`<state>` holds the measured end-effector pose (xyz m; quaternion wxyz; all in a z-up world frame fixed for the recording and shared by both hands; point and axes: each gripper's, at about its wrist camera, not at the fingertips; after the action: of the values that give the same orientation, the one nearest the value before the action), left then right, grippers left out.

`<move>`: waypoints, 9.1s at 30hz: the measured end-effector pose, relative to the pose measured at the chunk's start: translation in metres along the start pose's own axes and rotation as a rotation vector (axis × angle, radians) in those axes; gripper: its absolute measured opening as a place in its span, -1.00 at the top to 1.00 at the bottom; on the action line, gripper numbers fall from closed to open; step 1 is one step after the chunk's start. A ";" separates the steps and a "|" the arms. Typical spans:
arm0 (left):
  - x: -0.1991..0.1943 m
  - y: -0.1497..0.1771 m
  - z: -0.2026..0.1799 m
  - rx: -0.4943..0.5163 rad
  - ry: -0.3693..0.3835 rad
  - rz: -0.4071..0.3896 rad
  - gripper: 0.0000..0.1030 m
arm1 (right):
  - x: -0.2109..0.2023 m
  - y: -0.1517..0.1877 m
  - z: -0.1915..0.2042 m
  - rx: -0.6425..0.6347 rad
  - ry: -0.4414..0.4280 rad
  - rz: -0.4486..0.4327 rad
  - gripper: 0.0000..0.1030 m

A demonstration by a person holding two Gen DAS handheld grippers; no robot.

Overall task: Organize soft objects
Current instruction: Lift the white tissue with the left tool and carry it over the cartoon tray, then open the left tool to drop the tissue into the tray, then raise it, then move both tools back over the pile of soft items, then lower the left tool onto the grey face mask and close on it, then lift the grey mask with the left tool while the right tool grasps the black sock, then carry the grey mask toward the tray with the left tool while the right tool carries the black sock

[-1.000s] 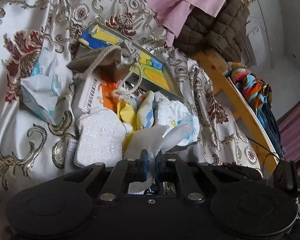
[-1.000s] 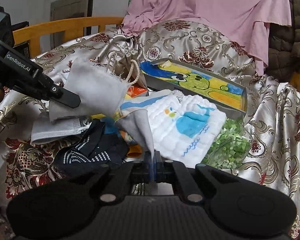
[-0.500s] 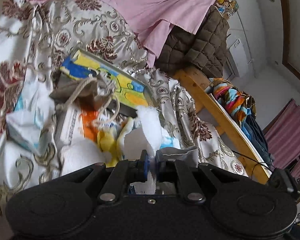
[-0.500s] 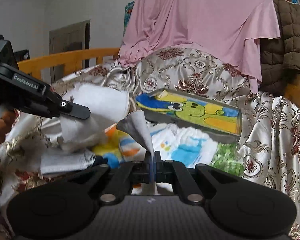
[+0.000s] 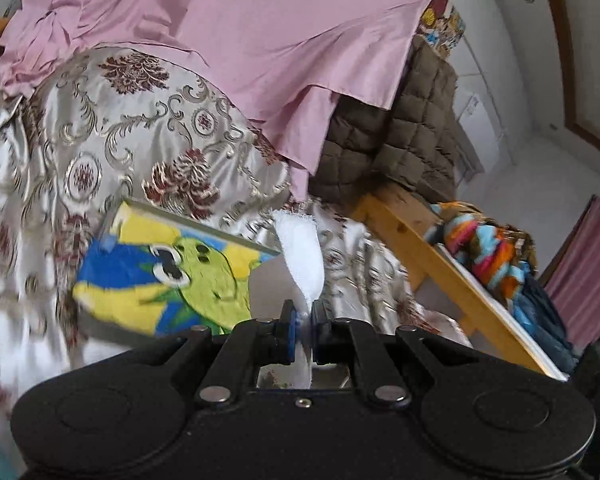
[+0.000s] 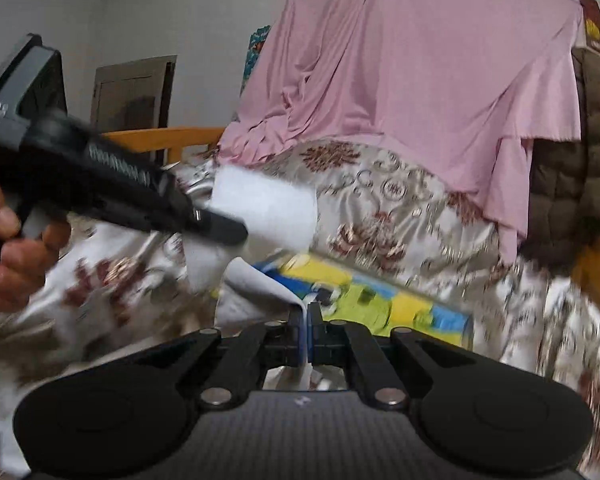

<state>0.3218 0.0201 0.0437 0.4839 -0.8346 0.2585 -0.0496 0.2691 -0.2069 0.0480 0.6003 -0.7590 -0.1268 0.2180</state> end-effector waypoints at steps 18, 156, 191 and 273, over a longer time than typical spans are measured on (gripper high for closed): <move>0.140 0.012 0.060 -0.081 -0.210 0.188 0.86 | 0.155 0.025 -0.090 0.311 0.160 0.173 0.97; -0.194 0.132 -0.032 0.349 -0.423 0.241 -0.99 | -0.130 0.076 0.097 0.159 0.047 0.213 -0.99; -0.138 0.140 0.015 0.120 -0.275 0.380 -0.21 | -0.061 0.108 0.103 0.111 -0.181 0.370 -0.62; -0.166 0.146 -0.024 0.102 0.017 0.322 0.63 | -0.104 0.082 0.055 0.301 0.021 0.209 0.83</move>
<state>0.1149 0.0227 -0.0378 0.5251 -0.7563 0.3902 0.0086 0.1466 -0.2273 -0.0225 0.6826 -0.6717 -0.0071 0.2877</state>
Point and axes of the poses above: each gripper's, at about its wrist camera, not at the fingertips, and x roughly the way its jaws point, z to its left, y to its underside, and after that the axes turned 12 degrees about -z, right-handed
